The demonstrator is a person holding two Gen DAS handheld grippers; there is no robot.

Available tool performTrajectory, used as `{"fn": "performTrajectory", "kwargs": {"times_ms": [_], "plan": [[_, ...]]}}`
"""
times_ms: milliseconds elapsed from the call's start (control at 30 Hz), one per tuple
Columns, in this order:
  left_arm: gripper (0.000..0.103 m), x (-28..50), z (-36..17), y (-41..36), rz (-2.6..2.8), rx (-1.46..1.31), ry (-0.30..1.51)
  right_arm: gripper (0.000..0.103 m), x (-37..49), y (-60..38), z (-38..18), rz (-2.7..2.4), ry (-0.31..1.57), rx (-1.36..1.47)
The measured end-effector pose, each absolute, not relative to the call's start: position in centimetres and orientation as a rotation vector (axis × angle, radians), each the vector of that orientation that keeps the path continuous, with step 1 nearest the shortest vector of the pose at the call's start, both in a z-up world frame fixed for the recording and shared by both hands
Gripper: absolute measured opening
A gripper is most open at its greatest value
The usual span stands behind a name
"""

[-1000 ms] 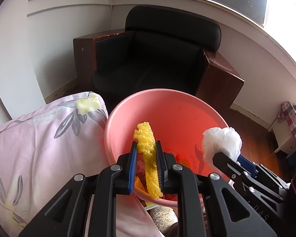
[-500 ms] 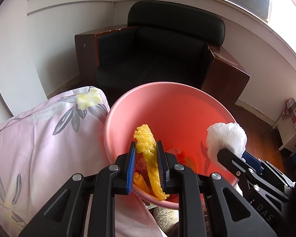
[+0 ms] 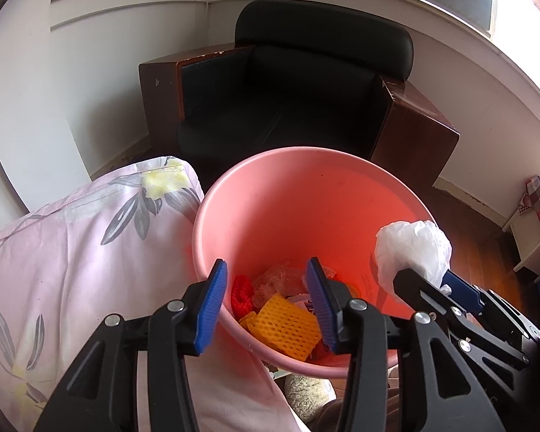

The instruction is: Collect trash

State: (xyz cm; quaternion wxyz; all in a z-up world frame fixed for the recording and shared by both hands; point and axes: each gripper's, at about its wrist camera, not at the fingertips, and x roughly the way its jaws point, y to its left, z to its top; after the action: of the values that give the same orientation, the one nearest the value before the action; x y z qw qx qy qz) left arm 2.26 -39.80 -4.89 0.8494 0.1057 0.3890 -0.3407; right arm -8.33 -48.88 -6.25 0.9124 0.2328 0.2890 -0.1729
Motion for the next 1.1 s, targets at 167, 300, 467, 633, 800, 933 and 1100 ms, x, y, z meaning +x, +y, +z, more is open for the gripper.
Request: {"fn": "performTrajectory", "kwargs": {"times_ms": [167, 300, 467, 633, 800, 933, 1100], "plan": [[0.049, 2.0, -4.5, -39.5, -0.715, 0.232, 0.821, 0.051, -8.4, -48.6, -5.8, -0.345, 0.59, 0.478], [0.05, 1.7, -4.0, -38.8, -0.715, 0.214, 0.822, 0.051, -8.7, -48.2, -5.3, -0.345, 0.583, 0.465], [0.05, 0.9, -3.0, -37.8, -0.717, 0.208, 0.804, 0.052, -9.6, -47.3, -4.3, -0.345, 0.563, 0.445], [0.05, -0.5, -1.5, -36.1, -0.711, 0.203, 0.763, 0.052, -10.8, -45.9, -3.2, -0.342, 0.543, 0.427], [0.05, -1.9, -0.1, -33.9, -0.716, 0.173, 0.746, 0.052, -12.3, -43.9, -2.4, -0.333, 0.53, 0.406], [0.05, -3.5, 1.0, -32.1, -0.721, 0.17, 0.72, 0.052, -13.4, -42.4, -1.6, -0.33, 0.519, 0.386], [0.049, -5.3, 2.1, -30.2, -0.724, 0.159, 0.688, 0.052, -14.9, -40.7, -0.5, -0.342, 0.5, 0.344]]}}
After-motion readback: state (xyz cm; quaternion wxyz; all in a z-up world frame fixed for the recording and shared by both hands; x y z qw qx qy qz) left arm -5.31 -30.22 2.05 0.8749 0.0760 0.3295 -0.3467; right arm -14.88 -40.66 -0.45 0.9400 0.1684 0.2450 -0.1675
